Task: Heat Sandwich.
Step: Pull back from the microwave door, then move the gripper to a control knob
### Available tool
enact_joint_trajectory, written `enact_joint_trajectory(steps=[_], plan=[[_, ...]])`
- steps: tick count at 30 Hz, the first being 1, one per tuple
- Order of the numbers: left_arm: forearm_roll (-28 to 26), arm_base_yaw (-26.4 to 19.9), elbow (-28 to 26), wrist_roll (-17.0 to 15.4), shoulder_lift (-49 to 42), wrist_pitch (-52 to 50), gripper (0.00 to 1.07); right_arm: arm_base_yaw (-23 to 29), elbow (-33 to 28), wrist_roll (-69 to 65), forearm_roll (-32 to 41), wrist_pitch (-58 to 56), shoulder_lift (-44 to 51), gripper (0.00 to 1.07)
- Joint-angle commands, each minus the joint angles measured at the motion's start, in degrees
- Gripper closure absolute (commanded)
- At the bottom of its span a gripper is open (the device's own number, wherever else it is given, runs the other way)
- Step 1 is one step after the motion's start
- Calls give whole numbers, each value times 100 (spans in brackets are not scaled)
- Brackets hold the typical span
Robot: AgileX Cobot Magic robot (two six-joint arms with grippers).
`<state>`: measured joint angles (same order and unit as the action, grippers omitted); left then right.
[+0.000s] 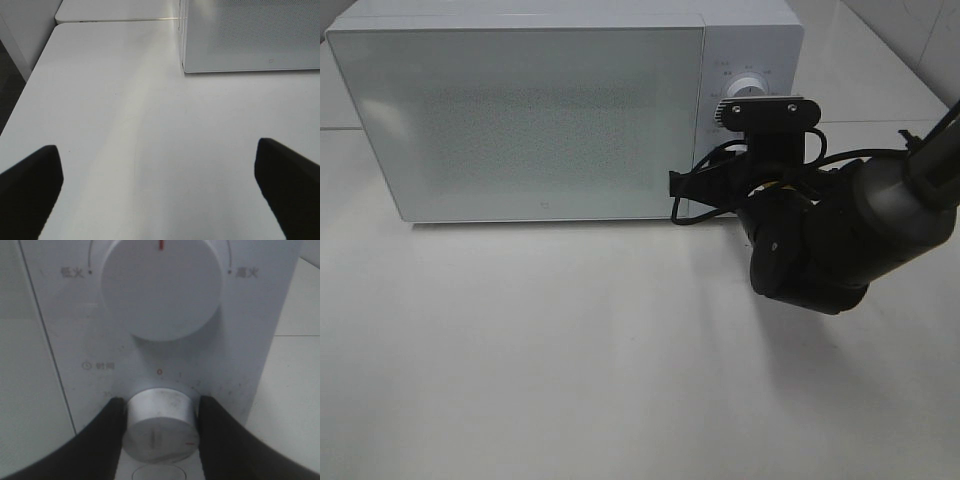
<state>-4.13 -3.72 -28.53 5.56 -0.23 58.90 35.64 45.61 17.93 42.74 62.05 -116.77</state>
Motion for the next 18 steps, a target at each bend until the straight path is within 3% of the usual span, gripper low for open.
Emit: enact_joint_trajectory(steps=[1,9,18], plan=[[-46,-17,17,-17,-155,6,5,-34,46,11,138,80,11,99],[-46,-17,17,-17,-155,6,5,-34,46,-46,138,80,11,98],[-46,-17,17,-17,-155,6,5,-34,46,-1203,103,109,11,97]])
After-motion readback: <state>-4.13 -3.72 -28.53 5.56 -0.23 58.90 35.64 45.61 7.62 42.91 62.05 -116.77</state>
